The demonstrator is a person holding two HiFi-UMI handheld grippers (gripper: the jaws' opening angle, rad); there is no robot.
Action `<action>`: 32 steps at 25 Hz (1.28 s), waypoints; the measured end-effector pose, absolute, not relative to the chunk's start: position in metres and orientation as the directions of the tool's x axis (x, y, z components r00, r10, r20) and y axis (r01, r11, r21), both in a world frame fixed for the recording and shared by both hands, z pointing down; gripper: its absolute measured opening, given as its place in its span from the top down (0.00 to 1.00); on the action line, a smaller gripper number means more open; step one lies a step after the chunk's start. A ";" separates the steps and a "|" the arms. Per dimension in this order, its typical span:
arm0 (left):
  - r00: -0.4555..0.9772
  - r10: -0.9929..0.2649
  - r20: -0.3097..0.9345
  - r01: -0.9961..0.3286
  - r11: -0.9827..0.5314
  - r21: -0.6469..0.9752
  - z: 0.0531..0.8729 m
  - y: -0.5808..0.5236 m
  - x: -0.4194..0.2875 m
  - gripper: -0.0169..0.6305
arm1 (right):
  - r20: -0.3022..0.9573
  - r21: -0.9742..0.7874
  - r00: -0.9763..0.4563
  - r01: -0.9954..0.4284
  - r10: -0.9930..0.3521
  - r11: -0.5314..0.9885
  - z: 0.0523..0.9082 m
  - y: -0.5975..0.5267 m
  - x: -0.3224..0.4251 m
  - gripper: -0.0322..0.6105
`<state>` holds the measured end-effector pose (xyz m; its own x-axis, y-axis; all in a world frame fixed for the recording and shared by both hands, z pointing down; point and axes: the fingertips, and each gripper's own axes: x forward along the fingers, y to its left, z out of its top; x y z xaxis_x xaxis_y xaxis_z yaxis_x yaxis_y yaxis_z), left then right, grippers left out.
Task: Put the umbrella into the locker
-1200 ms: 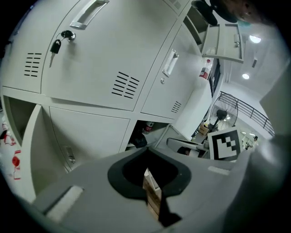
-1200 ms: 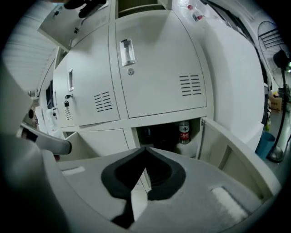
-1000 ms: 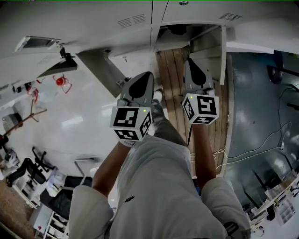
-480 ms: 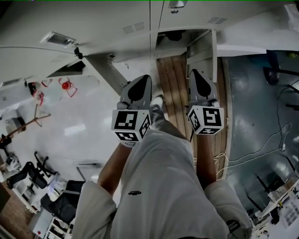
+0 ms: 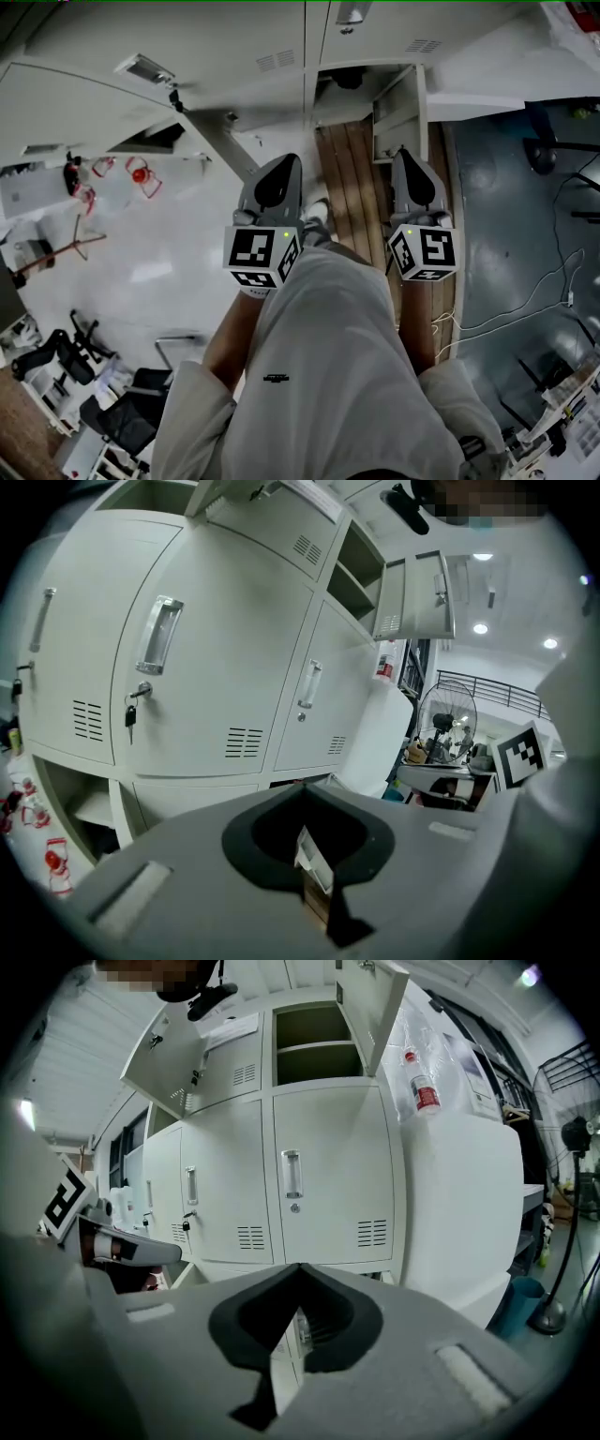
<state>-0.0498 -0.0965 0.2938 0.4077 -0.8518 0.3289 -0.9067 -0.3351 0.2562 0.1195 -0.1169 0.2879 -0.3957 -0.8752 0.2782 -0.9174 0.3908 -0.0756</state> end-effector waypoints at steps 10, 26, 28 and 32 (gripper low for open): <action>0.407 -0.869 0.281 -0.910 -0.359 0.208 0.263 -0.079 -0.055 0.95 | 0.203 -0.070 -0.391 -0.920 -0.898 0.385 0.250 -0.093 0.130 0.95; 0.425 -0.882 0.205 -0.899 -0.384 0.210 0.236 -0.070 -0.055 0.95 | 0.149 -0.011 -0.370 -0.928 -0.917 0.372 0.221 -0.076 0.137 0.95; 0.428 -0.881 0.200 -0.898 -0.389 0.207 0.234 -0.070 -0.054 0.95 | 0.145 -0.011 -0.375 -0.926 -0.916 0.377 0.220 -0.074 0.134 0.95; 0.431 -0.882 0.192 -0.896 -0.394 0.202 0.231 -0.071 -0.051 0.95 | 0.138 -0.011 -0.380 -0.924 -0.915 0.382 0.217 -0.072 0.131 0.95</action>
<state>-0.0512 -0.0711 0.2309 0.4311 -0.8817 0.1917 -0.8965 -0.3943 0.2022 0.1314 -0.0719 0.2173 -0.3800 -0.9147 0.1376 -0.9240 0.3822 -0.0113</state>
